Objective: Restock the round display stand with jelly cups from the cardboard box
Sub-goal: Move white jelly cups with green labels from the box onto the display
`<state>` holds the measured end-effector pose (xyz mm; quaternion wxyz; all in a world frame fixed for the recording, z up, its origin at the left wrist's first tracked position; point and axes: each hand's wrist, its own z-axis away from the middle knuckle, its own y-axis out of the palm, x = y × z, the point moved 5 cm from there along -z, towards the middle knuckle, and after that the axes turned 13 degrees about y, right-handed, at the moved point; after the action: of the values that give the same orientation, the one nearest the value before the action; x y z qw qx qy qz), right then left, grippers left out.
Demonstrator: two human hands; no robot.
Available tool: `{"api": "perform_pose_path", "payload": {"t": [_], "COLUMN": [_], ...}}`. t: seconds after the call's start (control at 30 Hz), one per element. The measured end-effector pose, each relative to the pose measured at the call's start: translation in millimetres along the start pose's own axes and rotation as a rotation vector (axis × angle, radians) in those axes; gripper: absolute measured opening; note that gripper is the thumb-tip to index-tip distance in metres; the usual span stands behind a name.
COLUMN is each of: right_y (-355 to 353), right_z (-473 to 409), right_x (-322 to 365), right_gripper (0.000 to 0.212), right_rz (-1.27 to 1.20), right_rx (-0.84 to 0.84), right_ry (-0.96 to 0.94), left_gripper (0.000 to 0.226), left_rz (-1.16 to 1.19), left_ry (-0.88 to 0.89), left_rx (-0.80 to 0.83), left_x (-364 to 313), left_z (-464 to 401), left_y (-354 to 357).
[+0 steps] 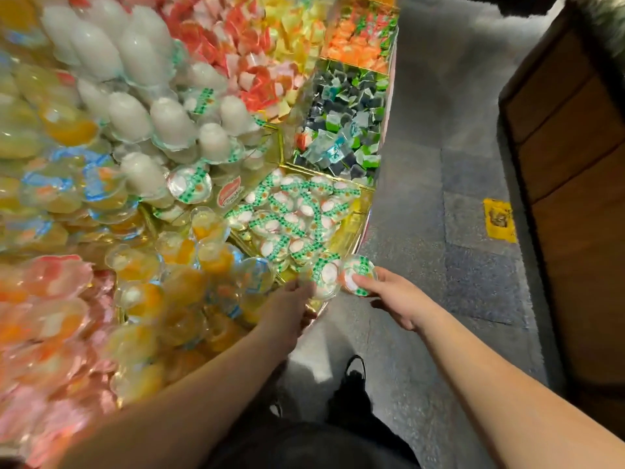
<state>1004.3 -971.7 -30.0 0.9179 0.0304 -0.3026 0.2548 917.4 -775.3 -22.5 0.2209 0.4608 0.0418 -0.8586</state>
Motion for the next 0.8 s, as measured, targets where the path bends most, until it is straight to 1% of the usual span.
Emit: {"api": "perform_pose_path", "payload": {"t": [0.03,0.07,0.1,0.17,0.2,0.23,0.3,0.37,0.47,0.53,0.63,0.8], "right_y": [-7,-11,-13,-17,-20,-22,-25,-22,-19,-16,-13,-10], "right_z": [-13,-23,-28,-39,-47,-55,-70,-83,-100,-109,-121,-135], "right_x": [7,15,27,48,57,65,75,78,79,78,74,66], "right_gripper": [0.097,0.089,0.074,0.038,0.024,0.018,0.022,0.024,0.035,0.038,0.04,0.051], "right_rz": [0.017,0.037,0.061,0.106,0.114,0.124,0.167,0.216,0.327,0.352,0.398,0.507], "right_rx": [0.021,0.058,0.081,0.129,0.154,0.161,0.168,0.207,0.186,0.182,0.153,0.142], "right_ry": [0.005,0.009,0.017,0.003,-0.007,-0.02,-0.005,-0.003,0.008,0.03,0.05,0.055], "left_gripper": [0.009,0.009,0.011,0.01,0.008,0.006,0.009,0.019,0.022,0.023,0.018,0.008], "left_rz": [0.002,0.009,0.012,0.024,0.026,0.021,-0.002,-0.029,-0.041,-0.035,-0.012,-0.032], "left_ry": [-0.002,0.0,0.007,0.005,0.001,0.001,0.011,0.021,0.031,0.043,0.046,0.052], "left_rx": [-0.057,-0.108,-0.16,-0.243,-0.277,-0.315,-0.408,-0.474,-0.524,-0.568,-0.627,-0.694], "left_x": [2,1,0,1,2,5,12,19,25,26,29,38], "left_z": [-6,-9,-12,-18,-20,-22,-28,-31,-34,-36,-39,-45], "left_y": [5,10,14,23,27,28,31,34,43,46,50,54]}}
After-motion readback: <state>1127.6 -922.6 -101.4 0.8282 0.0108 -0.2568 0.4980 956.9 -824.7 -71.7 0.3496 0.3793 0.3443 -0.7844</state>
